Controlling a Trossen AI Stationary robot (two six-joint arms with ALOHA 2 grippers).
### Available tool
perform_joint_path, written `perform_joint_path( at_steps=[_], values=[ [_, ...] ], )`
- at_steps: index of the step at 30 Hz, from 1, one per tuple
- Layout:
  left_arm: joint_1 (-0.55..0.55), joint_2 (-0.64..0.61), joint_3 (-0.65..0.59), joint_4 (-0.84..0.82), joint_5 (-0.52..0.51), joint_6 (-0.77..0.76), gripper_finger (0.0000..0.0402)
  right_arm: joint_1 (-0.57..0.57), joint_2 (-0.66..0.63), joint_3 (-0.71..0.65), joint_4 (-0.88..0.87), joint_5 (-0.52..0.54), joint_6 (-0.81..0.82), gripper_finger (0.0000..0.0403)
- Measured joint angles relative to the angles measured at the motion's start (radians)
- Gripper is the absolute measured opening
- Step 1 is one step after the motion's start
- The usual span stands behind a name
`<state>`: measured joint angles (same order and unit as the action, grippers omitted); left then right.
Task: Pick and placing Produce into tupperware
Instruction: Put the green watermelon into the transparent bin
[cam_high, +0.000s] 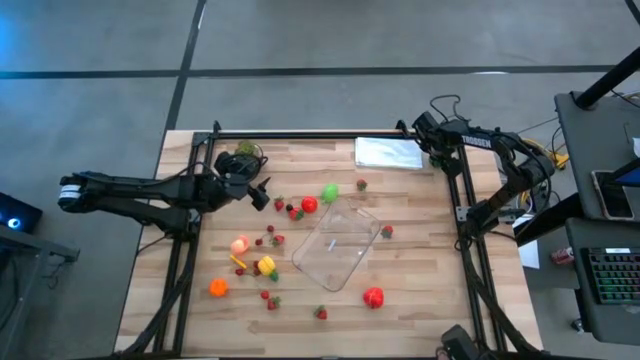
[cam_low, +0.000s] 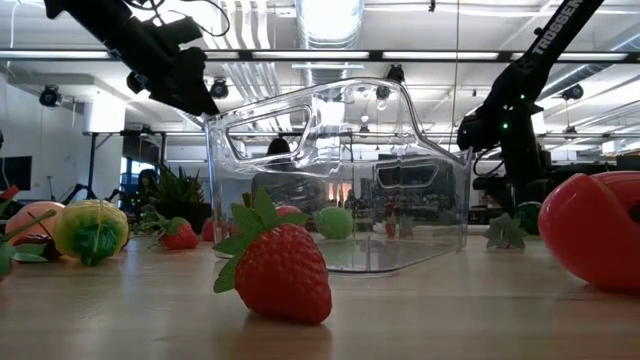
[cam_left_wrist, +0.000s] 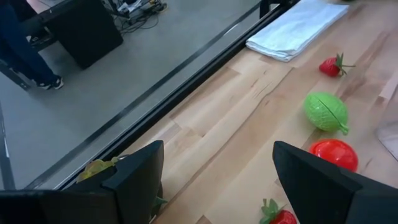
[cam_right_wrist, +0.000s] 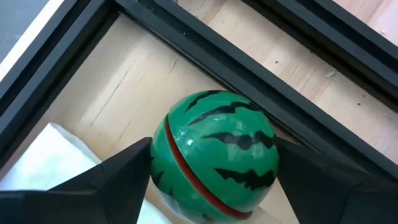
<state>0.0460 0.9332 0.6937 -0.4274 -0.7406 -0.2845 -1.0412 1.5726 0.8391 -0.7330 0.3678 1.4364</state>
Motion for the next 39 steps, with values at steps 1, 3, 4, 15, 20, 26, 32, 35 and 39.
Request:
perform_joint_path(
  at_steps=[1,3,4,15,20,26,32,35,39],
  values=[
    [0.0,-0.001,0.0,0.0,0.0,0.0,0.0286,0.0,0.0,-0.001,0.001,0.002,0.001,0.0296],
    [0.0,-0.001,0.0,0.0,0.001,0.0,0.0286,0.0,-0.001,-0.004,0.001,0.005,0.002,0.0282],
    [0.0,-0.001,0.0,0.0,0.001,0.0,0.0286,0.0,-0.002,-0.005,0.001,0.008,0.002,0.0277],
    [0.0,-0.001,0.0,0.0,0.002,0.003,0.0286,0.028,-0.029,0.002,0.001,-0.042,-0.002,0.0302],
    [0.0,-0.001,0.0,0.0,0.002,0.004,0.0286,0.102,-0.097,0.002,0.005,-0.039,-0.046,0.0281],
    [0.0,-0.001,0.0,0.0,0.003,0.004,0.0286,0.286,-0.223,0.003,0.031,-0.086,-0.093,0.0273],
    [-0.001,-0.001,0.0,0.0,0.004,0.004,0.0286,0.62,-0.376,0.003,0.202,-0.162,-0.188,0.0287],
    [-0.001,-0.001,0.0,-0.001,0.014,0.004,0.0286,0.804,-0.429,0.004,0.3,-0.162,-0.224,0.0287],
    [-0.001,-0.001,0.0,-0.001,0.061,0.004,0.0286,1.019,-0.435,0.005,0.355,-0.157,-0.22,0.0289]
  ],
)
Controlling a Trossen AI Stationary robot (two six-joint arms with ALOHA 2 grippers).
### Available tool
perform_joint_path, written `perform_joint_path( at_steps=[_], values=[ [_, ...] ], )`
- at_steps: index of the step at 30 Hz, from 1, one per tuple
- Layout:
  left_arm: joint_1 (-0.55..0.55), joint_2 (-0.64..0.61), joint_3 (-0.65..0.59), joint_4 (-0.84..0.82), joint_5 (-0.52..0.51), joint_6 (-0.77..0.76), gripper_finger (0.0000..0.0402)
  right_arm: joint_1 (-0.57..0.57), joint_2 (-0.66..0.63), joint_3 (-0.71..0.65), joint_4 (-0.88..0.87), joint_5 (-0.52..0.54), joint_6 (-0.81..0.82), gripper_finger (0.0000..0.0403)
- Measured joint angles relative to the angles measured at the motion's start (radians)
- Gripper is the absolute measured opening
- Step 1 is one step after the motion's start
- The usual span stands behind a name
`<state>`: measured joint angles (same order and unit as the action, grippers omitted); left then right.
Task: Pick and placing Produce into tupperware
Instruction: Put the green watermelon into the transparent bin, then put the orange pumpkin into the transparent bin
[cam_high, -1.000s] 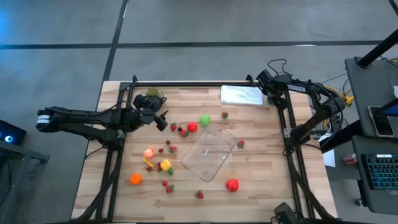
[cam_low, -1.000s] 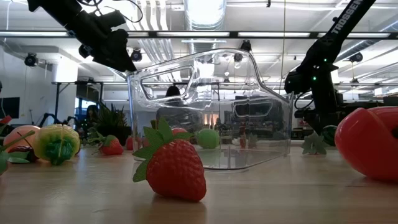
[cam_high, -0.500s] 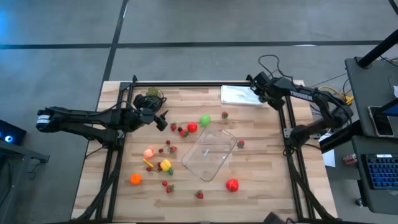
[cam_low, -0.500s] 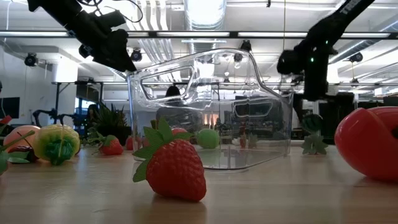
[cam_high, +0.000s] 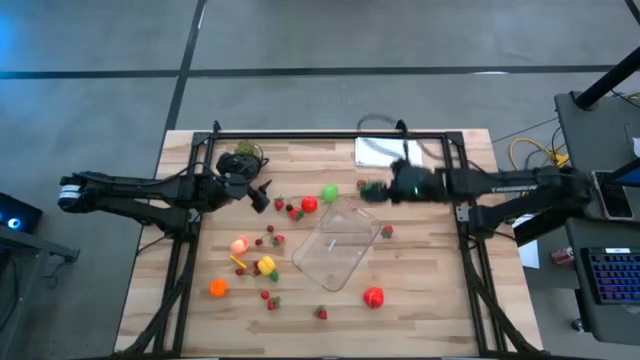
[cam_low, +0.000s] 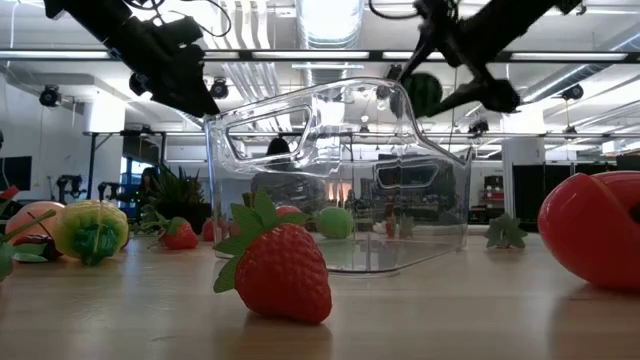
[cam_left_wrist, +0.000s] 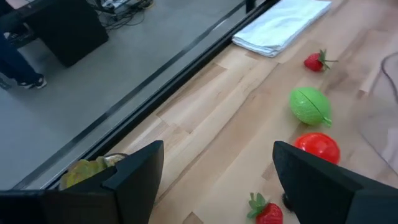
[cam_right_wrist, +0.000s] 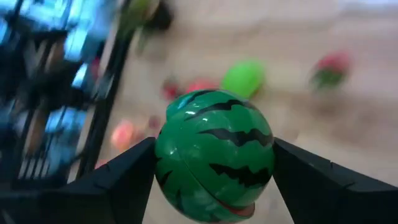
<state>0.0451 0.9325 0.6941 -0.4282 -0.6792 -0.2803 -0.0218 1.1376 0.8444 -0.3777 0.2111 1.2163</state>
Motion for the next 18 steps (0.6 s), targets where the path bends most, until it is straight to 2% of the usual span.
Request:
perform_joint_path(
  at_steps=[4,9,14,18],
  values=[
    [0.0,0.0,0.0,0.0,0.071,0.0,0.0286,0.137,0.069,0.0,-0.017,0.037,0.092,0.0289],
    [0.0,0.0,0.0,0.0,0.2,-0.001,0.0286,0.184,0.203,0.037,0.007,0.072,0.135,0.0294],
    [0.0,0.0,0.0,0.0,0.258,-0.001,0.0286,0.188,0.354,0.204,-0.059,0.046,-0.05,0.032],
    [0.0,0.0,0.0,0.0,0.263,-0.001,0.0286,0.187,0.46,0.382,-0.224,0.057,-0.207,0.035]
  ],
)
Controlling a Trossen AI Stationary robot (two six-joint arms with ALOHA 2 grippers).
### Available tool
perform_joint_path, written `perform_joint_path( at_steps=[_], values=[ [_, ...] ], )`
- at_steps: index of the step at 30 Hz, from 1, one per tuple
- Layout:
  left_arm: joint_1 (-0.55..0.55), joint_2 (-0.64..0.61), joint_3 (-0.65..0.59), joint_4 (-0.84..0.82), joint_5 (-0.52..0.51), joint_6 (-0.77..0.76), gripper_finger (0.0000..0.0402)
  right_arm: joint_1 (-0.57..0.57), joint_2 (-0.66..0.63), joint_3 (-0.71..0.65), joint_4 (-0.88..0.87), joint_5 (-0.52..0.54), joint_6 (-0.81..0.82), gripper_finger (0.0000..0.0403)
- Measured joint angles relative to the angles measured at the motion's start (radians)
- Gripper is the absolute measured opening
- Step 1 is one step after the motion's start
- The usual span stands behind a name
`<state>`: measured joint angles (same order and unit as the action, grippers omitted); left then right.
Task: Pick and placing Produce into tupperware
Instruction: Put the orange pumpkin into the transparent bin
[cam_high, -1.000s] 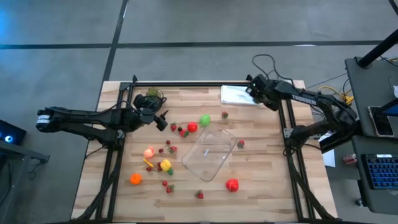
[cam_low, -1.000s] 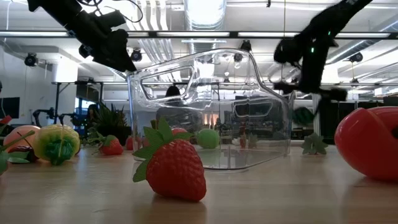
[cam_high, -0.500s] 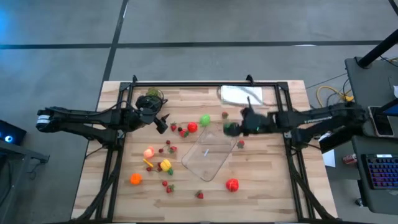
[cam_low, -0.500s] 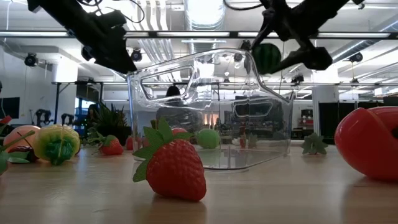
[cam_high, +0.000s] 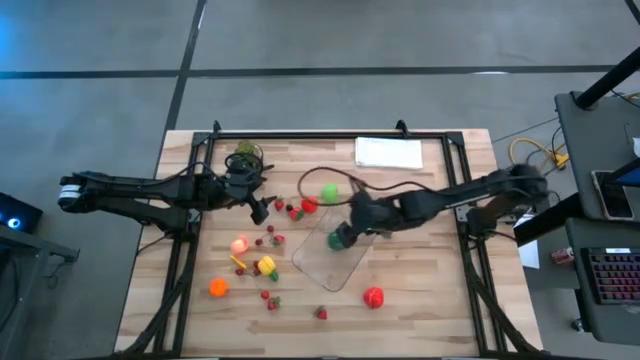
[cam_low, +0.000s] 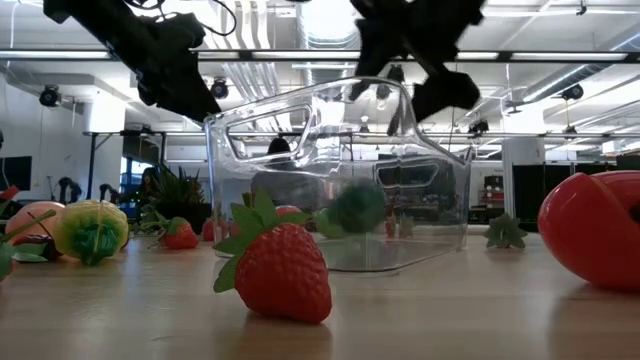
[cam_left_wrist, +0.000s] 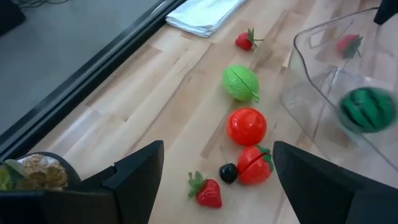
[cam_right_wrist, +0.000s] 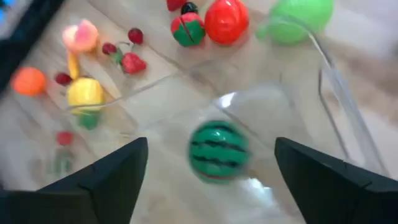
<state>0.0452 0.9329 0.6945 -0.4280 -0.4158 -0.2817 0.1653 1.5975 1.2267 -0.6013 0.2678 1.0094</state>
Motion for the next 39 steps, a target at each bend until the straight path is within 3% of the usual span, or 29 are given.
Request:
perform_joint_path(
  at_steps=[5,10,14,18,24,30,33,39],
  values=[
    [0.001,0.0,0.0,0.0,0.023,0.0,0.0286,-0.002,0.094,0.214,-0.304,0.096,-0.069,0.0369],
    [0.001,0.0,0.0,0.041,0.023,0.0,0.0286,-0.043,0.089,0.29,-0.349,0.036,-0.06,0.037],
    [0.001,0.003,0.0,0.103,0.013,0.003,0.0286,-0.095,0.031,0.283,-0.369,0.023,0.122,0.037],
    [0.001,0.002,-0.001,0.113,0.003,0.008,0.0286,-0.187,-0.022,0.228,-0.438,-0.07,0.282,0.037],
    [0.0,0.001,-0.001,0.088,0.001,0.0,0.0286,-0.318,-0.083,0.114,-0.432,-0.194,0.23,0.037],
    [-0.002,-0.007,0.001,-0.239,0.004,-0.129,0.0286,-0.364,-0.11,0.043,-0.406,-0.187,0.174,0.037],
    [-0.016,-0.022,0.005,-0.392,0.108,-0.166,0.0286,-0.376,-0.11,0.017,-0.382,-0.188,0.141,0.037],
    [-0.088,-0.063,0.001,-0.459,0.51,-0.227,0.0286,-0.387,-0.109,-0.012,-0.336,-0.195,0.103,0.037]
  ],
)
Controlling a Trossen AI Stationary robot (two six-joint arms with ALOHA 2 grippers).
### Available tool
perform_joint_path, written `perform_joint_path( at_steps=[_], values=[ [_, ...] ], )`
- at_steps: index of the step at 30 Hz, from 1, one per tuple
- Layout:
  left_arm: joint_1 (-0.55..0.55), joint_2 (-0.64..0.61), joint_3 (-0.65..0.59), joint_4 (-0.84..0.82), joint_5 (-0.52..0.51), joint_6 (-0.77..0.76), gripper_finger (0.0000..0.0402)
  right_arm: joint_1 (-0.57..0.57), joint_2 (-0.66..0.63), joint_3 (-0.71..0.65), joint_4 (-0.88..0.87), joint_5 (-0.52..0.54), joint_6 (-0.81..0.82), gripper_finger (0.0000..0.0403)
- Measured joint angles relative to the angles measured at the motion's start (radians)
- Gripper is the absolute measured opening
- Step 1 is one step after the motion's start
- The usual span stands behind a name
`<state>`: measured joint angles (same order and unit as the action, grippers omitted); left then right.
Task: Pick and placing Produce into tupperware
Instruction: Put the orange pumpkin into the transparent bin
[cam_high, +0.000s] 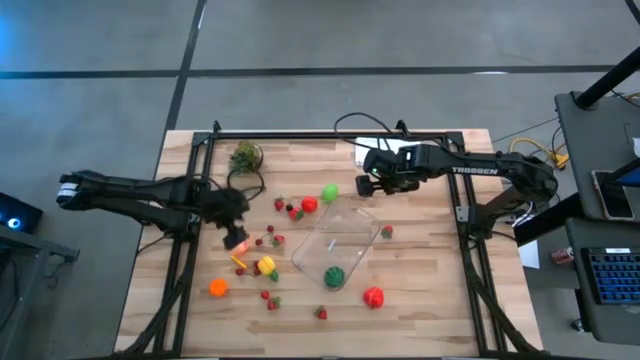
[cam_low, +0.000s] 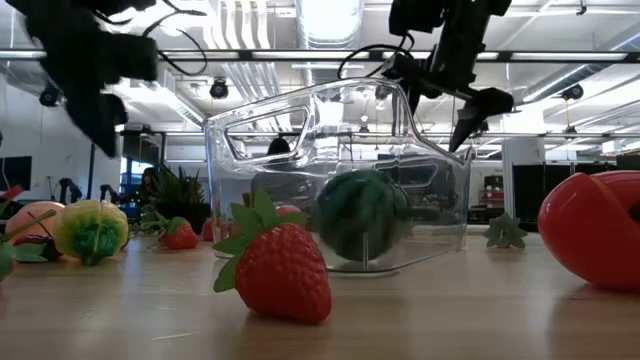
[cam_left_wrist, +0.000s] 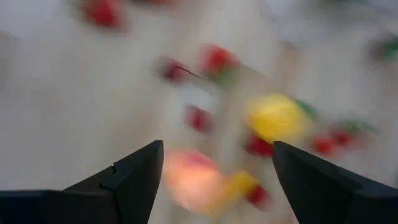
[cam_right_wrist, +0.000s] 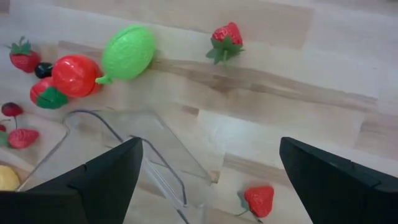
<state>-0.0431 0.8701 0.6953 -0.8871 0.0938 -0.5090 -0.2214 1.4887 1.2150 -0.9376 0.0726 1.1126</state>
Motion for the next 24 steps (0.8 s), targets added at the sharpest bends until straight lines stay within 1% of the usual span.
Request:
perform_joint_path(
  at_steps=[1,3,5,8,10,14,16,18,20,22,24],
  values=[
    [-0.021,-0.005,0.0,-0.01,0.044,-0.026,0.0286,0.0,0.0,-0.001,0.004,-0.001,-0.009,0.037],
    [-0.072,-0.012,0.0,-0.052,0.088,-0.093,0.0286,0.0,0.0,-0.002,0.004,-0.002,-0.035,0.037],
    [-0.142,-0.024,-0.001,-0.085,0.102,-0.165,0.0286,0.0,0.0,-0.002,0.005,-0.005,-0.057,0.037],
    [-0.28,-0.044,0.0,-0.095,0.105,-0.278,0.0286,0.0,0.0,-0.003,0.005,-0.012,-0.069,0.037],
    [-0.393,-0.051,0.0,-0.089,0.063,-0.351,0.0286,0.0,0.0,-0.003,0.006,-0.02,-0.083,0.037],
    [-0.649,-0.025,0.0,-0.082,-0.119,-0.501,0.0286,0.0,0.0,-0.003,0.007,-0.021,-0.129,0.037],
    [-0.771,0.01,0.0,-0.06,-0.184,-0.573,0.0286,0.0,0.0,-0.004,0.007,-0.024,-0.137,0.037],
    [-0.87,0.061,0.0,-0.022,-0.212,-0.627,0.0286,0.0,0.001,-0.004,0.007,-0.024,-0.14,0.037],
    [-0.943,0.122,0.0,0.026,-0.219,-0.657,0.0286,0.0,0.001,-0.004,0.008,-0.024,-0.157,0.037],
    [-0.988,0.187,0.0,0.07,-0.215,-0.665,0.0286,0.0,0.001,-0.004,0.01,-0.024,-0.172,0.037],
    [-1.004,0.247,0.007,0.086,-0.208,-0.665,0.0286,0.0,0.001,-0.006,0.012,-0.024,-0.175,0.037]
  ],
)
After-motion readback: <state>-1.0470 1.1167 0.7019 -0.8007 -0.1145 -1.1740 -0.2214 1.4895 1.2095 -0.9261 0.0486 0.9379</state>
